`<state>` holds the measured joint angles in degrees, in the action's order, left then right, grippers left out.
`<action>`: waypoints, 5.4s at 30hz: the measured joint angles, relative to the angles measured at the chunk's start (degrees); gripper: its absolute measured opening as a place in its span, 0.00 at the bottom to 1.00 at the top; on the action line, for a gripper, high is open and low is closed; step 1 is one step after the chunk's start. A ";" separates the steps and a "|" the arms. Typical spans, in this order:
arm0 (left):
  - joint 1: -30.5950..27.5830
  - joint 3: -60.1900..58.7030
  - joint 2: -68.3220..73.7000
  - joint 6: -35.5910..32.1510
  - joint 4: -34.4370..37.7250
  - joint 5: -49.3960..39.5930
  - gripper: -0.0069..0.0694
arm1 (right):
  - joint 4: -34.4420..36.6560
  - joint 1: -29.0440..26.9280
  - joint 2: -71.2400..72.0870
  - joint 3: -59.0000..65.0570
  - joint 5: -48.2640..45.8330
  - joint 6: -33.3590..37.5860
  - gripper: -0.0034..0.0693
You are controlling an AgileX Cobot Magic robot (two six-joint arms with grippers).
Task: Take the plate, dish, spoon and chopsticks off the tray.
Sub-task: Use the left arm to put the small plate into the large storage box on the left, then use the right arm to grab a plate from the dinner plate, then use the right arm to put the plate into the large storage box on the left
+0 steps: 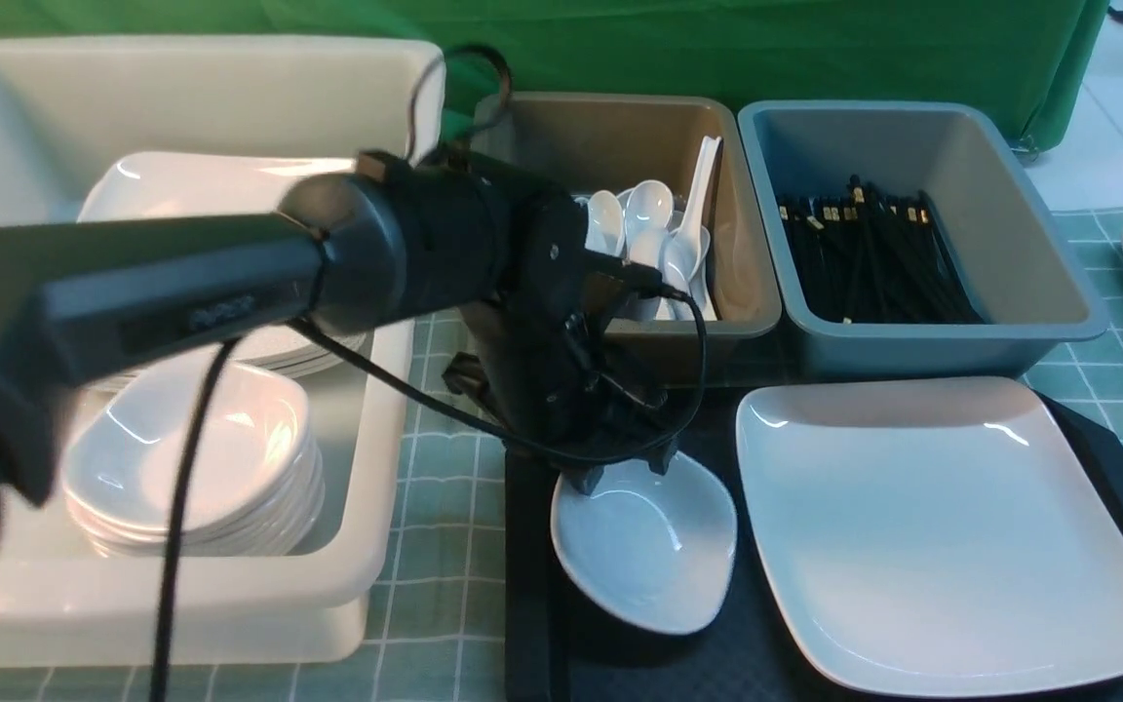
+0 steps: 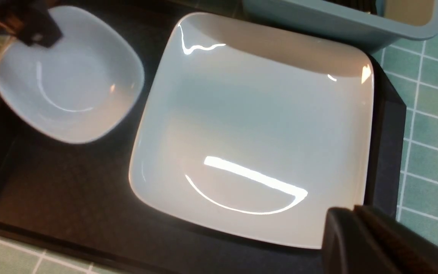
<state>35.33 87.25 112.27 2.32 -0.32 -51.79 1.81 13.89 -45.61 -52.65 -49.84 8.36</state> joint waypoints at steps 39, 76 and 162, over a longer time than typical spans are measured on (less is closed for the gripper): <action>-46.94 -22.18 -27.96 -24.92 15.31 -0.21 0.12 | 1.02 0.00 0.00 0.00 0.41 0.00 0.17; -17.54 -23.01 -46.59 -16.72 14.01 -14.56 0.09 | -15.41 32.71 -48.88 -9.87 2.60 -15.52 0.90; -58.30 -21.22 -49.01 -10.00 17.78 -12.93 0.10 | -0.90 33.11 -50.75 -57.17 11.82 8.36 0.13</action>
<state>-22.97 66.03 63.26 -7.67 17.47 -64.72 0.90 47.00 -96.37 -109.83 -38.02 16.72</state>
